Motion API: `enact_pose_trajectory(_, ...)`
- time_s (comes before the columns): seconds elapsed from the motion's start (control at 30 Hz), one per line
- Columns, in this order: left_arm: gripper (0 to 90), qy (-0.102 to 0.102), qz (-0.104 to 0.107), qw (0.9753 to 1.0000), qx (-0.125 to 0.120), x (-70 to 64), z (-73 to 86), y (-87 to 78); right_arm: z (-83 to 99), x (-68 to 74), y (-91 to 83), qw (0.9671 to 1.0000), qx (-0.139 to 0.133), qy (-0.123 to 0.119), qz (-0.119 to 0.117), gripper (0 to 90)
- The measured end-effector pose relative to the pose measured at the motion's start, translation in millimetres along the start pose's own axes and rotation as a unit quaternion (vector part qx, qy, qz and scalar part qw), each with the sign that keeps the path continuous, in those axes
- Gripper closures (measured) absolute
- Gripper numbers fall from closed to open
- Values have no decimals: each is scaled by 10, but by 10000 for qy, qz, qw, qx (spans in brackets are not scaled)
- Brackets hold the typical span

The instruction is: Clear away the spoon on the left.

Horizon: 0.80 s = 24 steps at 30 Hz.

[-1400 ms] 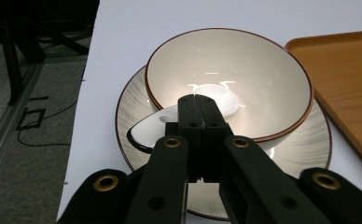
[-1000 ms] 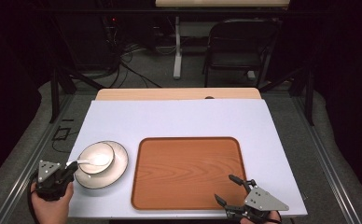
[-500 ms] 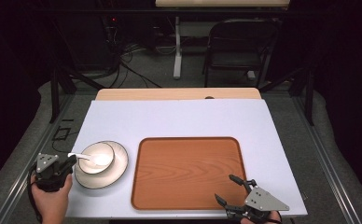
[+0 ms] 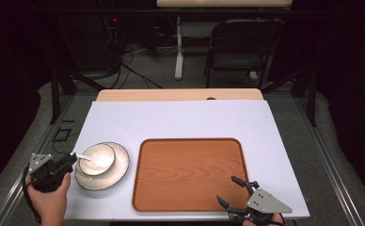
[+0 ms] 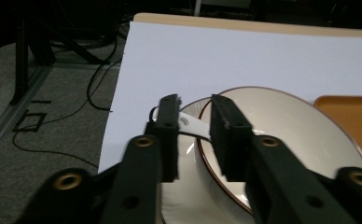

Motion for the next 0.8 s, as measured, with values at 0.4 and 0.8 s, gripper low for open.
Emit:
enact_pose_trajectory(0.4, 410, -291, -42, 9995, -68, 56, -24, 19, 0, 3, 1, 10000, 3, 0, -2, 239)
enact_pose_trajectory(0.8, 443, -643, 144, 9978, 28, 98, 108, 222, 2, 2, 1, 10000, -1, -10, -1, 239)
Point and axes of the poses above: each handheld gripper's, and its own axes: y roughly forward along the jaws, z roughly out of its underside, x roughly to its left, the point moved 5 cm from there along y, roughly forward along the jaws, and after that the axes turned 9 degrees about y, right-handed, at the moved point
